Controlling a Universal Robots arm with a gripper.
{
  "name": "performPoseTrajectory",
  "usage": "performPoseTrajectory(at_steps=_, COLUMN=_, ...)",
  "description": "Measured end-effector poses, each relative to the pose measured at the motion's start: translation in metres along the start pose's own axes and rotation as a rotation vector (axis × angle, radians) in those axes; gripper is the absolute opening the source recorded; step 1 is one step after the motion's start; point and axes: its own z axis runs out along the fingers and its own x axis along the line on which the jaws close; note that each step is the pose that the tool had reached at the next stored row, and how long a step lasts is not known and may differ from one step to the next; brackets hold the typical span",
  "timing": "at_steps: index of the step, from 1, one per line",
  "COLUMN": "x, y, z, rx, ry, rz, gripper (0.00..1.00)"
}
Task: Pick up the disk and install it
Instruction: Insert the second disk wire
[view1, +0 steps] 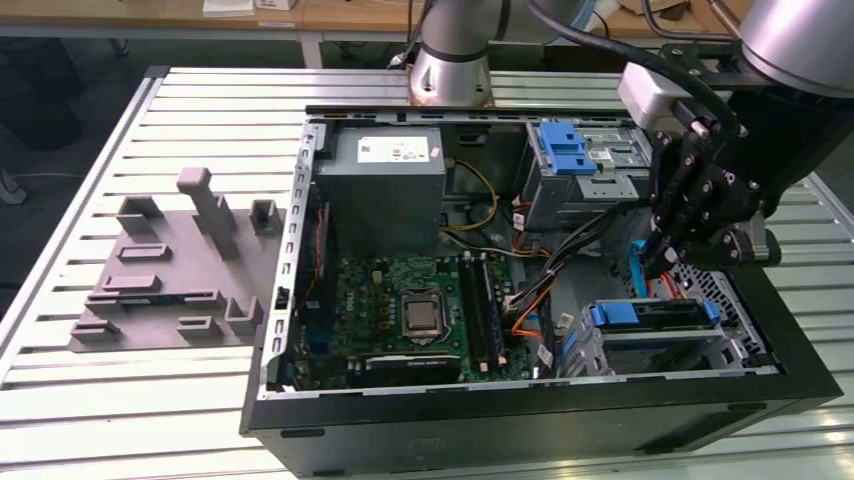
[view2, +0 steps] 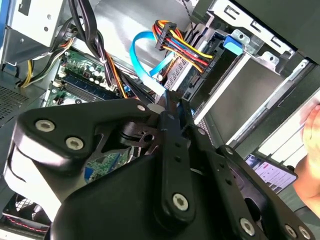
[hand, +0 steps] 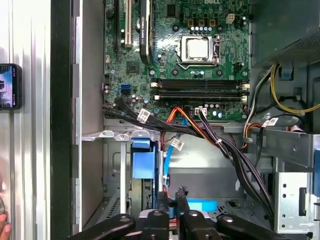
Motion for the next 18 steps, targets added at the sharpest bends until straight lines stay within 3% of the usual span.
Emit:
performPoseTrajectory(at_steps=2, x=0.0005, y=-0.0001, z=0.001, rx=0.0, ry=0.0003, rz=0.0, gripper=0.23)
performPoseTrajectory(at_steps=5, x=0.0012, y=-0.0003, z=0.0028, rx=0.0, ry=0.0007, rz=0.0, gripper=0.23)
performPoseTrajectory(at_steps=9, x=0.0032, y=-0.0014, z=0.0052, rx=0.0, ry=0.0012, rz=0.0, gripper=0.16)
performPoseTrajectory(at_steps=15, x=0.0153, y=-0.0026, z=0.0106, rx=-0.0003, ry=0.0012, rz=0.001, gripper=0.16)
performPoseTrajectory(at_steps=18, x=0.0165, y=-0.0056, z=0.0145, rx=-0.004, ry=0.0011, rz=0.001, gripper=0.16)
